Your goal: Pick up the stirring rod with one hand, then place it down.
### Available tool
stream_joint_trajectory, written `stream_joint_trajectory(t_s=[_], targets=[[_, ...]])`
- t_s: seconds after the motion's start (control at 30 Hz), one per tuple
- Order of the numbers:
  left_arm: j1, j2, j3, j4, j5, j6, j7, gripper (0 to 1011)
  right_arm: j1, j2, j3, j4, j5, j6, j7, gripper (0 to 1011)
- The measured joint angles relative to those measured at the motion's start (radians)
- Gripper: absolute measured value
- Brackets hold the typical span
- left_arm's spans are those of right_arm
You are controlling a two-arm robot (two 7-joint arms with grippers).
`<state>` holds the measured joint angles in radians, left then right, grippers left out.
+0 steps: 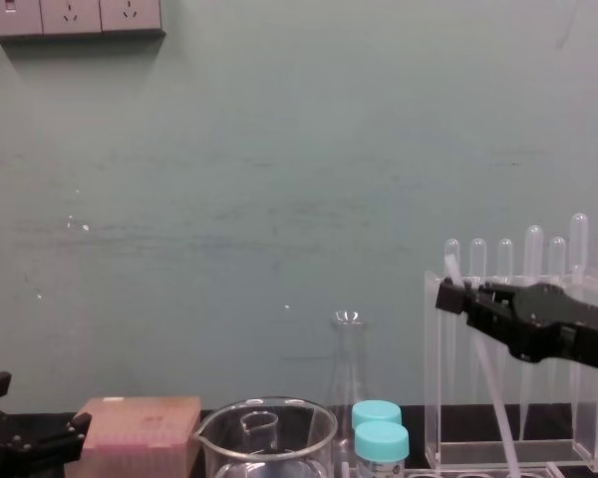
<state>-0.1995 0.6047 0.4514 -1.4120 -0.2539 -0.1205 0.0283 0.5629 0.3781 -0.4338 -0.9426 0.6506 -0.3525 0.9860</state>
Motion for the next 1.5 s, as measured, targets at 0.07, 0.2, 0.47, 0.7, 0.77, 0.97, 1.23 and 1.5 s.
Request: stream_joint_trajectory(t_s=[0.07, 0.2, 0.47, 0.7, 0.77, 0.97, 1.23, 1.5], targets=[[0.0, 0.0, 0.0, 0.0, 0.0, 0.0, 0.0, 1000, 0.006, -0.003, -0.003, 0.014, -0.002, 0.001, 0.004, 69], [0.0, 0.0, 0.0, 0.0, 0.0, 0.0, 0.0, 1000, 0.019, -0.01, -0.012, 0.049, -0.009, 0.011, 0.013, 69], [0.0, 0.0, 0.0, 0.0, 0.0, 0.0, 0.0, 1000, 0.028, -0.011, -0.025, 0.066, -0.035, 0.043, -0.005, 69], [0.0, 0.0, 0.0, 0.0, 0.0, 0.0, 0.0, 1000, 0.029, -0.011, -0.025, 0.066, -0.035, 0.042, -0.005, 69], [0.0, 0.0, 0.0, 0.0, 0.0, 0.0, 0.0, 1000, 0.028, -0.011, -0.024, 0.066, -0.034, 0.042, -0.005, 69], [0.0, 0.0, 0.0, 0.0, 0.0, 0.0, 0.0, 1000, 0.028, -0.011, -0.024, 0.066, -0.032, 0.04, -0.005, 69], [0.0, 0.0, 0.0, 0.0, 0.0, 0.0, 0.0, 1000, 0.028, -0.011, -0.023, 0.065, -0.032, 0.038, -0.004, 257], [0.0, 0.0, 0.0, 0.0, 0.0, 0.0, 0.0, 1000, 0.028, -0.011, -0.022, 0.065, -0.031, 0.037, -0.003, 520]])
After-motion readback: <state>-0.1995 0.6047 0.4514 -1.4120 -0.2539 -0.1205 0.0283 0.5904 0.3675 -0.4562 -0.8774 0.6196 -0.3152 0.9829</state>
